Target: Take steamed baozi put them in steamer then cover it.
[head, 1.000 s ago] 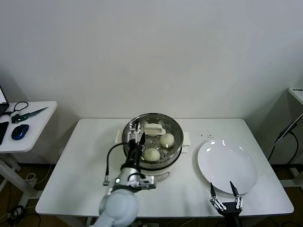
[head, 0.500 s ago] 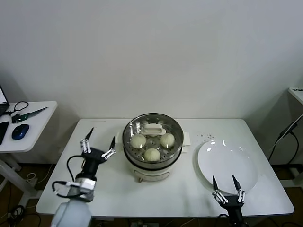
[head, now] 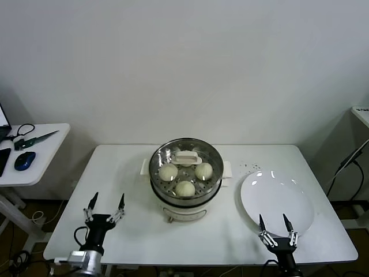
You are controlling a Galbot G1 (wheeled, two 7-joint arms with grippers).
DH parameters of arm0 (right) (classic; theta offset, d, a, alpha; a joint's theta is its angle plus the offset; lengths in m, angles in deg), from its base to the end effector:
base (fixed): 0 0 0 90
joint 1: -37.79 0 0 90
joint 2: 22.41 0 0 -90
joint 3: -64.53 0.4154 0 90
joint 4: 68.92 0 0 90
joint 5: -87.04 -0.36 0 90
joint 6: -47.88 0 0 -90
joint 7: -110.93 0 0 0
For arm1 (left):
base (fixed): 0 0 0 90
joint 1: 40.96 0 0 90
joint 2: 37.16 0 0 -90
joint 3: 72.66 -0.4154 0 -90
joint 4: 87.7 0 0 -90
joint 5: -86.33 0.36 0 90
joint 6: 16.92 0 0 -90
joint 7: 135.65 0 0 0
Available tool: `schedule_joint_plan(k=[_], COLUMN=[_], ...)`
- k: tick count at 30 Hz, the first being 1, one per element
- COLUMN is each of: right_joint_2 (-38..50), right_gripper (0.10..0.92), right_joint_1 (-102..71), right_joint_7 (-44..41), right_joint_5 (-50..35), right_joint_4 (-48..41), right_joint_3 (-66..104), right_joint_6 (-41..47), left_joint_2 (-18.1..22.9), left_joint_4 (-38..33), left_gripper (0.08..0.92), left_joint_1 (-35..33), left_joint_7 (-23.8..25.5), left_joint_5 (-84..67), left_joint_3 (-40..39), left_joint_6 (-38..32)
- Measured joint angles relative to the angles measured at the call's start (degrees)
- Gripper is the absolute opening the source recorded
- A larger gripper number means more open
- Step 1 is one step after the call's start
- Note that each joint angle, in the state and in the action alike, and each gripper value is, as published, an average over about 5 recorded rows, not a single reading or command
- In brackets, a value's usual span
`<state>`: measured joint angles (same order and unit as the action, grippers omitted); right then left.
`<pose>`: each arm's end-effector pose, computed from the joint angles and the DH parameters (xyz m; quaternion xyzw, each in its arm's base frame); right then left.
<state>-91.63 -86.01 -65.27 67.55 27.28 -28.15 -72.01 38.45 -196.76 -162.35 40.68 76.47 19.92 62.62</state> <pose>0.0979 -0.1179 -0.4963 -0.0065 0.9999 0.0132 0.0082 0.1419 0.0889 -0.4201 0.0046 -0.9993 -0.0357 0.0141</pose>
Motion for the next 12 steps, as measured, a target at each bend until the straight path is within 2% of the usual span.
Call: schedule_joint_plan(k=[12], right_joint_2=[-0.3], right_gripper=[0.823], right_joint_1=[0.2], right_joint_7=[0.2], right_joint_5=[-0.3], right_joint_4=[-0.2], right_joint_3=[-0.5], right_joint_6=[0.1], left_joint_2=[1.0], left_joint_4=[2.3], left_gripper=[0.823], left_joint_1=[-2.2], left_joint_7=[0.3], left_joint_5=[-4.7], left_joint_3=[1.1], left_joint_6=[-3.8])
